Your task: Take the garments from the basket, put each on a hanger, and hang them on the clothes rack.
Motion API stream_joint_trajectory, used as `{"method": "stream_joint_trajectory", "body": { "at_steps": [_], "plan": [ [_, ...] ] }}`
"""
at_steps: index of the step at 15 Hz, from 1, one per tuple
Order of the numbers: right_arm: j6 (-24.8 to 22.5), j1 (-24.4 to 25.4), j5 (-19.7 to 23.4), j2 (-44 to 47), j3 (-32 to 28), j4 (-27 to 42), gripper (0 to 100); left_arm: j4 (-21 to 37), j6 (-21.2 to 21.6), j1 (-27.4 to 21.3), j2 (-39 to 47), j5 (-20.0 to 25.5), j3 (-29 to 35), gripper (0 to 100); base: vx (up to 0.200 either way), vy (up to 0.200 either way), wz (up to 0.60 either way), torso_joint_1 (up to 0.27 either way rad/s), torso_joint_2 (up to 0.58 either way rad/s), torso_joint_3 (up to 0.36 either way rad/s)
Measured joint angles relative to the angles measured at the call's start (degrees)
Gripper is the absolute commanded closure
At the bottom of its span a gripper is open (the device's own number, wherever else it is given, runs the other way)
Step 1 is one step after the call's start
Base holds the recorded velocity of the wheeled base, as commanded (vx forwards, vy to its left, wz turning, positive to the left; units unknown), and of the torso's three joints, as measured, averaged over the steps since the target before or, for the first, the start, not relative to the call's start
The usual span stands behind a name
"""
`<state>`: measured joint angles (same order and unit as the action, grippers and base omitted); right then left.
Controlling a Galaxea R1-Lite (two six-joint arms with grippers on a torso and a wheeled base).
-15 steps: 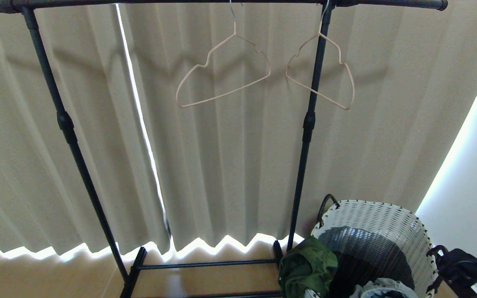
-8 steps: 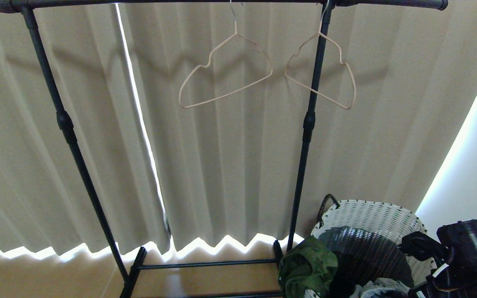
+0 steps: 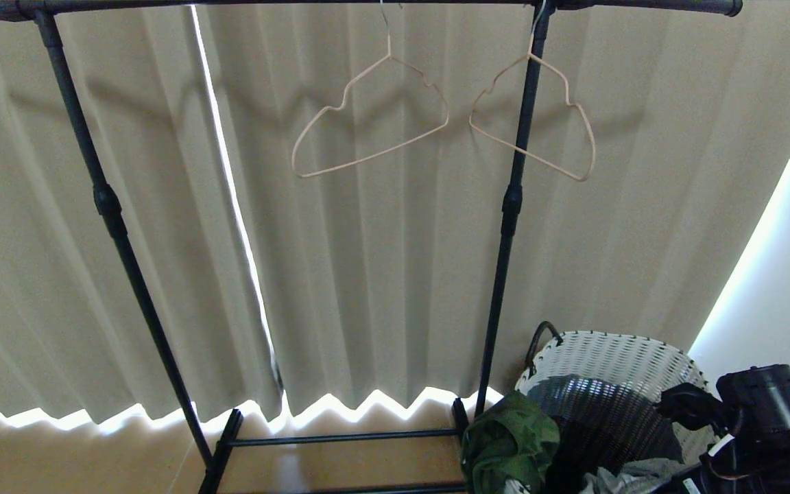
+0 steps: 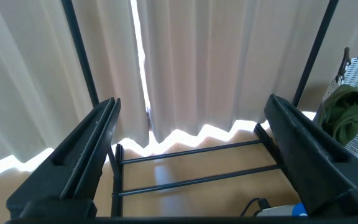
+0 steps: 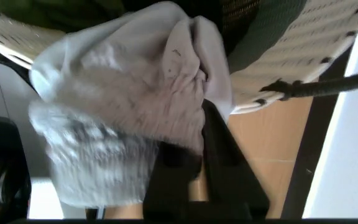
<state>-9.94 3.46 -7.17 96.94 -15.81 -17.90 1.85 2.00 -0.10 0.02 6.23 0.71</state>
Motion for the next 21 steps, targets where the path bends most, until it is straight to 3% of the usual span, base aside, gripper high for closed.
{"method": "stream_joint_trajectory", "body": {
  "at_steps": [6,11,21],
  "plan": [
    [0.0,0.1,0.6,-20.1,2.0,0.4,100,0.0,0.0,0.0,0.0,0.0,0.0,0,0.000,0.000,0.00,0.000,0.00,0.000],
    [0.0,0.2,1.2,-37.2,0.2,0.4,100,0.0,0.2,0.0,0.0,0.1,0.0,0,0.000,0.000,0.00,0.000,0.00,0.000],
    [0.0,0.4,1.2,-48.2,-0.3,3.4,100,0.0,0.3,0.0,0.0,-0.4,-0.1,0,-0.180,0.000,0.00,0.000,0.00,0.003]
  ]
}}
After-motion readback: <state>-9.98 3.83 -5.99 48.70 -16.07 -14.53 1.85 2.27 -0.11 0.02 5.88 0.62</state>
